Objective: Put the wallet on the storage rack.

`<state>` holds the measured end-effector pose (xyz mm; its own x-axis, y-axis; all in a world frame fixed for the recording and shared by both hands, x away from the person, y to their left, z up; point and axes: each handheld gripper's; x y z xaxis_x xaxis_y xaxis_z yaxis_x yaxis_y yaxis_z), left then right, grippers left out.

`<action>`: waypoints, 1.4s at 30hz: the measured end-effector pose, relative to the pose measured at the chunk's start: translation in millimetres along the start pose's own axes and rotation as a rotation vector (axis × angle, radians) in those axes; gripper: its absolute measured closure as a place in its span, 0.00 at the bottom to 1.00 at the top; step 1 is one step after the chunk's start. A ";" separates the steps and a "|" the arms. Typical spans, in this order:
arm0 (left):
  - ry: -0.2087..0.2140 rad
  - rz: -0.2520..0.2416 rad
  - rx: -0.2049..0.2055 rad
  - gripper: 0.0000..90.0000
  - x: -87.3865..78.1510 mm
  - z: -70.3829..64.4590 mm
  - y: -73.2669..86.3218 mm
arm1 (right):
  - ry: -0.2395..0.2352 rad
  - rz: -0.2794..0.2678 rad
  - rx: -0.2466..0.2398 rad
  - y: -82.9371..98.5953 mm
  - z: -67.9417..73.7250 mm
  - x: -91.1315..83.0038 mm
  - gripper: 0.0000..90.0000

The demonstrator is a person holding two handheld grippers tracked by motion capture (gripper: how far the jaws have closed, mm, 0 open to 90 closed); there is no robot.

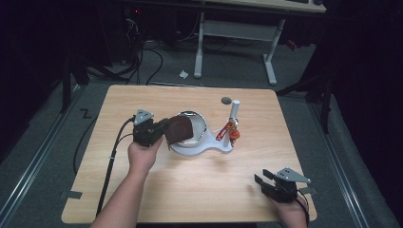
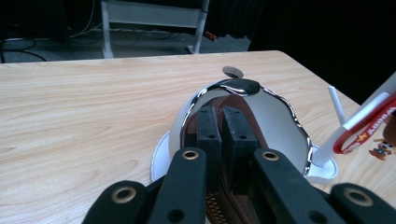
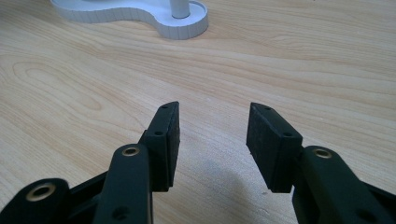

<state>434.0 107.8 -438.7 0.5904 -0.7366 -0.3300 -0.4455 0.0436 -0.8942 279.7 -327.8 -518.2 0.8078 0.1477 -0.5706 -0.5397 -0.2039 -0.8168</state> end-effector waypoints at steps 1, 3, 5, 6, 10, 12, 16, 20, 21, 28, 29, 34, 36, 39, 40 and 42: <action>-0.001 -0.003 -0.001 0.96 1.2 0.5 -0.1 | 0.000 0.000 -0.001 0.0 -0.3 0.0 0.61; -0.003 -0.001 0.001 0.96 3.4 1.9 -0.5 | -0.001 0.001 0.001 0.0 -0.4 -0.2 0.61; -0.006 -0.002 0.003 0.96 6.5 2.5 -1.1 | -0.002 0.001 0.001 0.0 -0.5 -0.2 0.61; -0.008 -0.003 0.004 0.96 8.3 2.7 -1.4 | -0.002 0.000 0.000 0.0 -0.5 -0.2 0.61; -0.008 -0.010 0.004 0.96 17.6 2.2 -3.1 | -0.004 -0.001 -0.002 -0.1 0.2 -1.0 0.61; -0.012 -0.009 0.007 0.95 22.7 1.7 -3.9 | -0.006 -0.001 -0.002 0.0 0.1 -1.1 0.61; -0.007 -0.029 -0.008 0.93 29.5 3.2 -3.9 | -0.008 -0.002 0.002 0.1 -0.2 -1.3 0.61; 0.002 -0.042 -0.010 0.86 31.2 4.0 -4.0 | -0.010 -0.002 0.002 0.4 -0.1 -1.3 0.61; 0.008 -0.046 -0.009 0.85 30.7 3.9 -4.2 | -0.010 0.000 0.003 0.4 0.1 -1.3 0.61; 0.021 -0.043 0.008 0.77 25.4 -1.4 -5.3 | -0.012 0.001 -0.003 0.2 0.9 -0.4 0.61; 0.023 -0.041 0.009 0.77 24.5 -2.3 -5.4 | -0.012 0.003 -0.003 0.1 1.3 -0.5 0.61; 0.019 -0.033 0.030 0.75 19.0 -7.9 -5.8 | -0.011 0.004 -0.007 0.2 2.6 -0.4 0.61; 0.020 -0.032 0.033 0.74 16.0 -9.7 -6.2 | -0.011 0.004 -0.007 0.2 2.7 -0.4 0.61; 0.019 -0.032 0.034 0.74 11.3 -12.0 -6.1 | -0.010 0.007 -0.006 0.4 2.7 -0.1 0.61; 0.018 -0.030 0.036 0.74 9.8 -12.7 -5.8 | -0.010 0.006 -0.008 0.4 2.7 0.2 0.61; 0.018 -0.026 0.038 0.73 7.1 -13.7 -4.9 | -0.010 0.006 -0.010 0.3 2.9 0.4 0.61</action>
<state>431.2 93.2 -432.5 0.5888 -0.7499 -0.3015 -0.4041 0.0499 -0.9133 279.1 -325.0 -518.9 0.8022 0.1558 -0.5764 -0.5420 -0.2147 -0.8125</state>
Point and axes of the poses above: each handheld gripper's, and its own axes: x roughly forward along the jaws, y roughly out of its underside, z roughly to its left, and after that the axes turned 13 degrees about y, right-handed
